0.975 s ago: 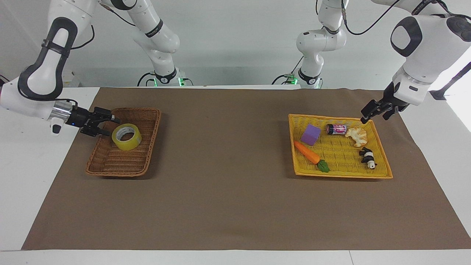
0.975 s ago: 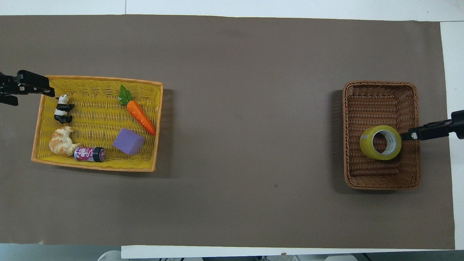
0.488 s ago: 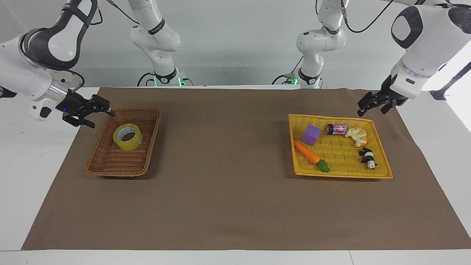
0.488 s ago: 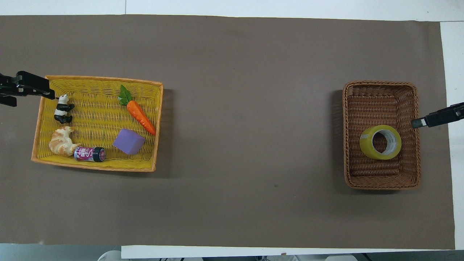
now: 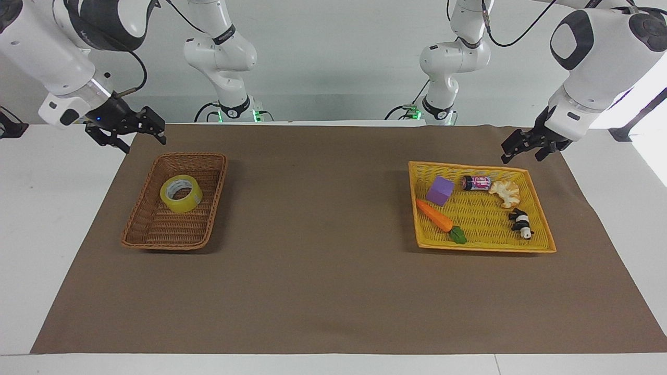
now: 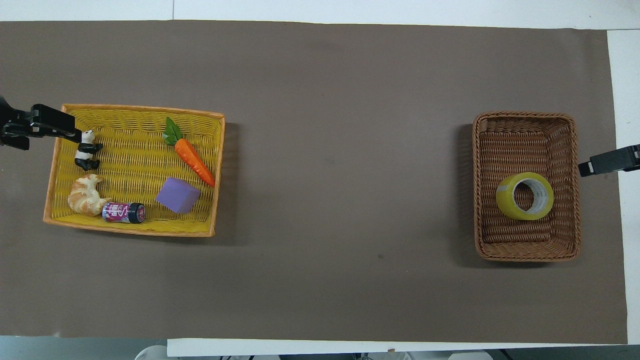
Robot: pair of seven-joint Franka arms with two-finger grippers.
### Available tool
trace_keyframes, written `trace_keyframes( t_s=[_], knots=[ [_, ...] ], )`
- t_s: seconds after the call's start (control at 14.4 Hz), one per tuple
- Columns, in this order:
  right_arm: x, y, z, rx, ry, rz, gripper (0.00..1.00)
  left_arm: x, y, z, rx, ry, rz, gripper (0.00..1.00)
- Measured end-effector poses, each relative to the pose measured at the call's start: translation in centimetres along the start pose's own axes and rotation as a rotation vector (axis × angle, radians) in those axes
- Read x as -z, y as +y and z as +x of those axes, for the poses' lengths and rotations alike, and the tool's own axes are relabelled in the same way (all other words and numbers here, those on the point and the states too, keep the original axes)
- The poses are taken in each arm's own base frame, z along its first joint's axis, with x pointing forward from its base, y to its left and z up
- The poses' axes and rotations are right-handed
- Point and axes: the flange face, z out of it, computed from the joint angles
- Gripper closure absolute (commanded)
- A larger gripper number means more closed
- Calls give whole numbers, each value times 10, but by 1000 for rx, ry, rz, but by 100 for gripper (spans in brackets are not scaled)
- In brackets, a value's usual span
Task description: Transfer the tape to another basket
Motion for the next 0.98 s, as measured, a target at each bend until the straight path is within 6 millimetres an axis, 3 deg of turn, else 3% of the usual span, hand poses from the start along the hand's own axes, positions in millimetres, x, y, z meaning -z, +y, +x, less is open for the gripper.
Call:
trace_keyframes(
  t_s=[0.21, 0.42, 0.98],
  knots=[
    [7, -2, -14, -164, -62, -1, 0, 0, -5, 0, 8, 0, 0, 0],
    [16, 2, -17, -207, -62, -46, 0, 1, -10, 1, 17, 1, -1, 0],
    [3, 11, 14, -207, -92, -106, 0, 1, -10, 1, 18, 1, -1, 0]
  ],
)
